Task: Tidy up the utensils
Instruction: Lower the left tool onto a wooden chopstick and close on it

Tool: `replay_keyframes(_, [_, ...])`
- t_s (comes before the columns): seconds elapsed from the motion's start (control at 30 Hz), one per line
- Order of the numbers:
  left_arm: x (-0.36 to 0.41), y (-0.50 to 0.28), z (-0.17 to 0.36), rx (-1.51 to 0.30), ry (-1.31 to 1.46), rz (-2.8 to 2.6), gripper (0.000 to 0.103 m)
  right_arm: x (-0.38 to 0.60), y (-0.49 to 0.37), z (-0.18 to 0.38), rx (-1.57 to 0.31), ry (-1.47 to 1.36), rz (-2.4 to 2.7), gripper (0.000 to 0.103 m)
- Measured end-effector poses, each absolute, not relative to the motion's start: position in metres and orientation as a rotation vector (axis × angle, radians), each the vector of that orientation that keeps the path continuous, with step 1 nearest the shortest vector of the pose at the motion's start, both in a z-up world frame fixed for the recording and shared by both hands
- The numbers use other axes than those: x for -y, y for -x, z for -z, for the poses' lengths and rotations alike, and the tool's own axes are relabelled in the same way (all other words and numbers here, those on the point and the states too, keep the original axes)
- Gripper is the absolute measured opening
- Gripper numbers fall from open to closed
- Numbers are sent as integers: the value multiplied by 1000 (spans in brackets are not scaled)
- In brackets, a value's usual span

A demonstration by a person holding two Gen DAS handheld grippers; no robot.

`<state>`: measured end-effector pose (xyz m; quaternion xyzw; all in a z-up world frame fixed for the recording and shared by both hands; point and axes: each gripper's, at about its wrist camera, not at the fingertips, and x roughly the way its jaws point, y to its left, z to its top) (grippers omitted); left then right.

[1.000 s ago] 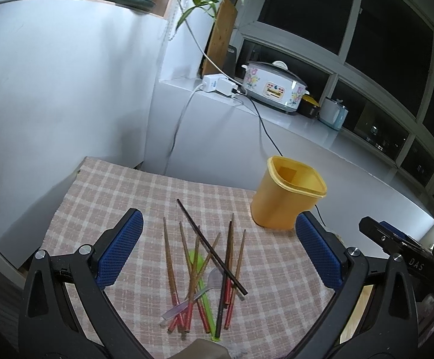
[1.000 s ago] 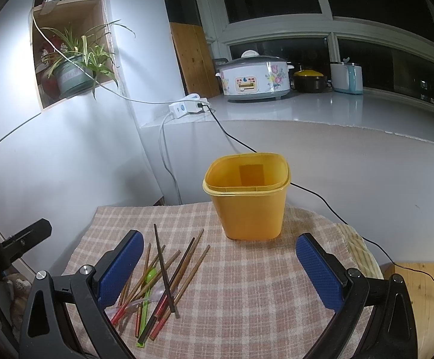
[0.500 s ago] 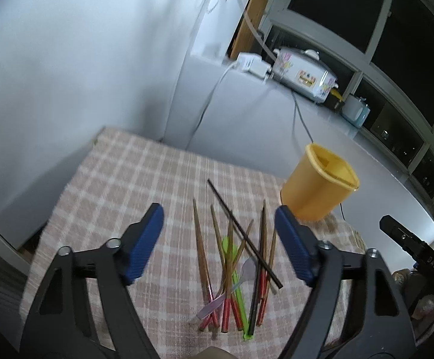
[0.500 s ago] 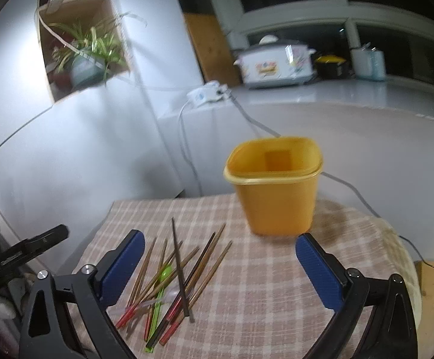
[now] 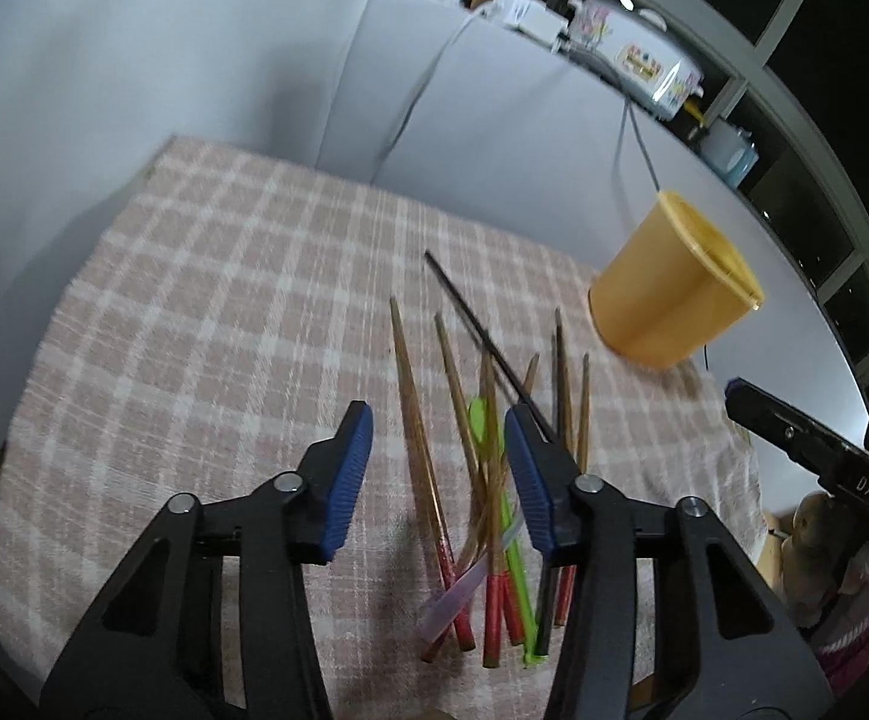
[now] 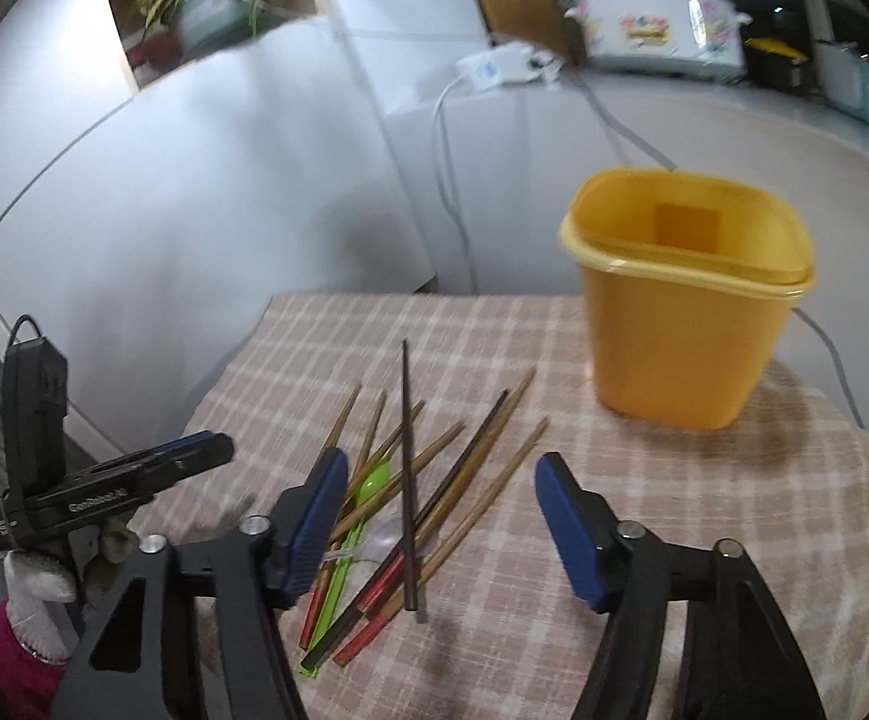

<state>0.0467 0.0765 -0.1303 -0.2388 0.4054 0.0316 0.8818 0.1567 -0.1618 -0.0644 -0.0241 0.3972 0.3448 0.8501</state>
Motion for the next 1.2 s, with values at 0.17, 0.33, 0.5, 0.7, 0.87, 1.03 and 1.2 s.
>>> replay_keyframes(0.17, [-75, -63, 148, -917, 485, -52, 37, 139, -175, 82, -956, 48, -775, 51])
replay_keyframes(0.33, [-73, -80, 163, -975, 467, -48, 37, 111, -190, 94, -1030, 82, -831, 44])
replay_keyframes(0.5, [-74, -94, 177, -1018, 455, -73, 37, 89, -215, 115, -1143, 81, -841, 33])
replay_keyframes(0.7, [-75, -104, 186, -1042, 440, -75, 37, 71, -232, 130, -1203, 97, -846, 27])
replay_keyframes(0.87, [-73, -118, 192, -1072, 385, -88, 30, 60, -237, 134, -1226, 102, -863, 22])
replay_keyframes(1.03, [-76, -127, 197, -1067, 379, -106, 9, 52, -238, 135, -1241, 125, -869, 19])
replay_keyframes(1.2, [-83, -128, 201, -1053, 416, -103, 5, 45, -243, 140, -1257, 139, -857, 19])
